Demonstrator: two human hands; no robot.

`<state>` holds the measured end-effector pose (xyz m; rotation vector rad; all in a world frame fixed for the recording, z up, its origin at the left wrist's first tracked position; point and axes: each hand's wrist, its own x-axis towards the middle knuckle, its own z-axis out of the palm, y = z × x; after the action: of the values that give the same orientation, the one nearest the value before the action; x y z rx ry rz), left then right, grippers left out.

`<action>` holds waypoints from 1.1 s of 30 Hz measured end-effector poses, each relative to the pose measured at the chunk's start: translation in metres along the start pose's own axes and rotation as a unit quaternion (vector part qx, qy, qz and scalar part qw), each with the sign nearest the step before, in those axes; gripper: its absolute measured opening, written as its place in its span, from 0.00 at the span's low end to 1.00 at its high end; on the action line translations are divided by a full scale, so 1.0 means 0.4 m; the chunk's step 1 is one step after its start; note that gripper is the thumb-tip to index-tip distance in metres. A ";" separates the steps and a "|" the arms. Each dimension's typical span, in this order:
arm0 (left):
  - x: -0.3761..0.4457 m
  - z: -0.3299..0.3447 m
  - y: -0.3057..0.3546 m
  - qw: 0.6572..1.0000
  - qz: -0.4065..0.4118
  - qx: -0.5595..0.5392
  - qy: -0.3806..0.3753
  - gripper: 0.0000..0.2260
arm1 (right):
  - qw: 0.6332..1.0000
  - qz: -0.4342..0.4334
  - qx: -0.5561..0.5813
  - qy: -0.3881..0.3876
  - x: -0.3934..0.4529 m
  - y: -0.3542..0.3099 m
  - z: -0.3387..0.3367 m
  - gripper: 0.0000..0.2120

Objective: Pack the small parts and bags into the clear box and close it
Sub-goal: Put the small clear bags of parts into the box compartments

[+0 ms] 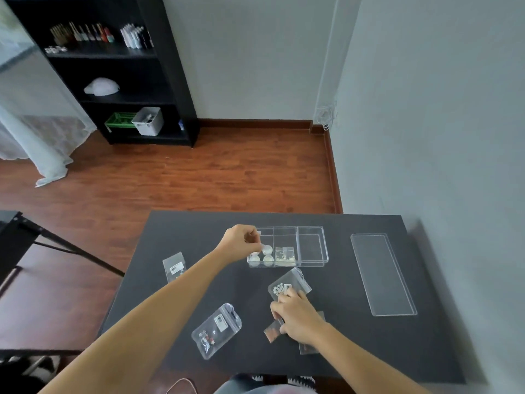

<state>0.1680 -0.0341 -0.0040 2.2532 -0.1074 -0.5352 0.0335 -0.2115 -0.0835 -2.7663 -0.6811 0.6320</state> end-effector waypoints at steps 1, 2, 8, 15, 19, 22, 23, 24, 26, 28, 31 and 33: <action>0.007 0.006 0.012 1.000 0.005 0.003 -0.003 0.06 | 1.000 0.009 0.021 0.006 -0.001 -0.003 0.000 0.09; 0.014 0.013 0.024 1.000 0.010 0.004 -0.001 0.05 | 0.998 0.025 0.051 0.016 -0.005 -0.005 0.000 0.06; 0.072 0.065 0.062 0.999 0.034 0.018 -0.023 0.12 | 0.957 0.146 0.214 0.128 -0.066 0.030 -0.011 0.03; 0.136 0.134 0.068 0.989 0.040 0.128 -0.061 0.03 | 0.879 0.274 0.301 0.248 -0.134 0.131 -0.069 0.02; 0.153 0.165 0.060 0.969 0.052 0.234 -0.054 0.05 | 0.862 0.308 0.303 0.266 -0.150 0.164 -0.087 0.02; 0.163 0.187 0.054 0.942 0.078 0.323 -0.034 0.08 | 0.856 0.314 0.307 0.272 -0.155 0.171 -0.095 0.01; 0.166 0.193 0.050 0.933 0.083 0.350 -0.026 0.09 | 0.854 0.315 0.309 0.274 -0.156 0.172 -0.096 0.01; 0.168 0.198 0.046 0.924 0.085 0.373 -0.020 0.11 | 0.853 0.316 0.310 0.275 -0.155 0.173 -0.097 0.01; 0.168 0.206 0.037 0.905 0.087 0.415 -0.012 0.13 | 0.855 0.317 0.307 0.272 -0.154 0.175 -0.099 0.02; 0.166 0.212 0.028 0.889 0.093 0.449 -0.008 0.13 | 0.857 0.314 0.307 0.268 -0.151 0.175 -0.101 0.04; 0.162 0.220 0.017 0.881 0.098 0.463 -0.005 0.15 | 0.857 0.308 0.315 0.267 -0.145 0.173 -0.109 0.08; 0.156 0.220 0.016 0.883 0.100 0.459 -0.004 0.12 | 0.855 0.299 0.321 0.276 -0.142 0.173 -0.115 0.10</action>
<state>0.1891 -0.1149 -0.0729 3.1006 -0.7252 -0.4209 0.0360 -0.3043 -0.0442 -2.2760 0.4641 0.0817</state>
